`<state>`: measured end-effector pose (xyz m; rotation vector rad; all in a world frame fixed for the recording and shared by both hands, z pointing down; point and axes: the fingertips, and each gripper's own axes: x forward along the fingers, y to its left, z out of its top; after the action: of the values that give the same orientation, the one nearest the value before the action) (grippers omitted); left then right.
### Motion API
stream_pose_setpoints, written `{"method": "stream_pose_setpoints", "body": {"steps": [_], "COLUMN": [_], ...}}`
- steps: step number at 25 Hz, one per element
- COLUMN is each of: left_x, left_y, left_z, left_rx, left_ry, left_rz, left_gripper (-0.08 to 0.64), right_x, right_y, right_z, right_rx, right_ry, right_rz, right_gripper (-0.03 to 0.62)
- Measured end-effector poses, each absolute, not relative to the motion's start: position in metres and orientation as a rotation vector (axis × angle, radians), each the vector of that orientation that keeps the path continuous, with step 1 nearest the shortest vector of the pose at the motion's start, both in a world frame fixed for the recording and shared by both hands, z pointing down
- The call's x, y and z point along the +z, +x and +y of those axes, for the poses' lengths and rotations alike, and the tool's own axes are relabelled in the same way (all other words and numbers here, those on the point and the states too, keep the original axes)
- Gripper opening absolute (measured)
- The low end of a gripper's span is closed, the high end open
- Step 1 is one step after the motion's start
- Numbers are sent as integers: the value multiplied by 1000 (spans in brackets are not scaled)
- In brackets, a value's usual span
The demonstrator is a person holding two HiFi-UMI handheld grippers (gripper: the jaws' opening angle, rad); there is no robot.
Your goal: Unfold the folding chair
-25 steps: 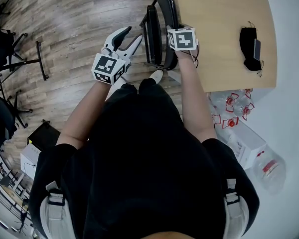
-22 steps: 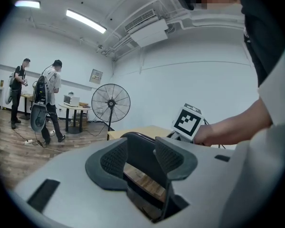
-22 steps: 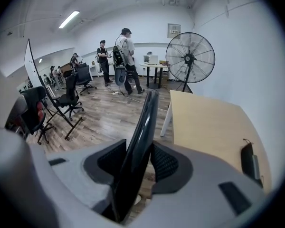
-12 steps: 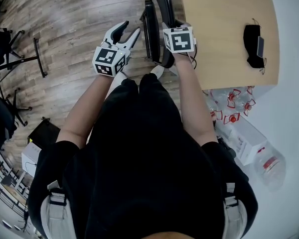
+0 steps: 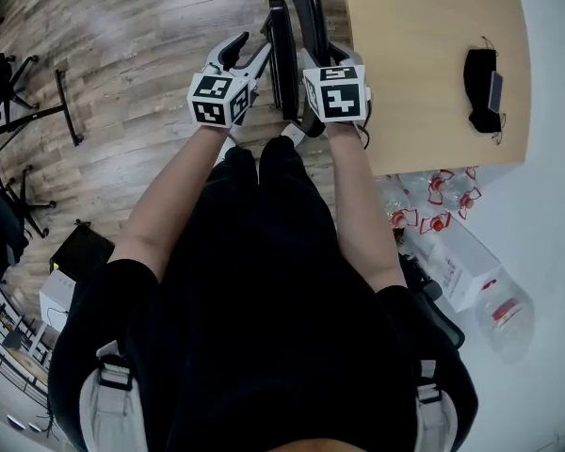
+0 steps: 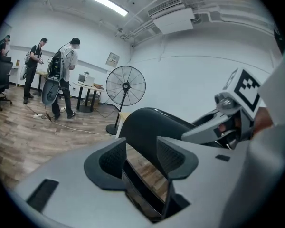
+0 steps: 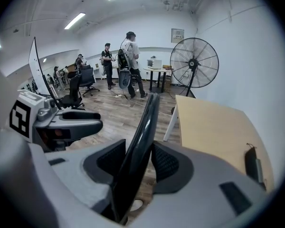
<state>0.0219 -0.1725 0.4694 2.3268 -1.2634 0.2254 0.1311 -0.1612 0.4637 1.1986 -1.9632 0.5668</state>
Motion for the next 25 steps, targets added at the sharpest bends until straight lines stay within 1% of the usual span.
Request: {"method": "stream_pose_setpoints", "body": {"steps": [10,25], "left_x": [533,640], "left_y": [33,67], "left_z": [-217,-275], "left_rx": [335,593], "left_ry": [2146,1860], "left_rz": [-1252,-1230], "left_gripper": [212,268], "right_x": [465,464], "right_y": [133,131], "right_z": [-164,-168], "right_rx": [571,602], "right_ry": [1196,1183], "right_rz": [-1976,-2006], "right_gripper": [164,164]}}
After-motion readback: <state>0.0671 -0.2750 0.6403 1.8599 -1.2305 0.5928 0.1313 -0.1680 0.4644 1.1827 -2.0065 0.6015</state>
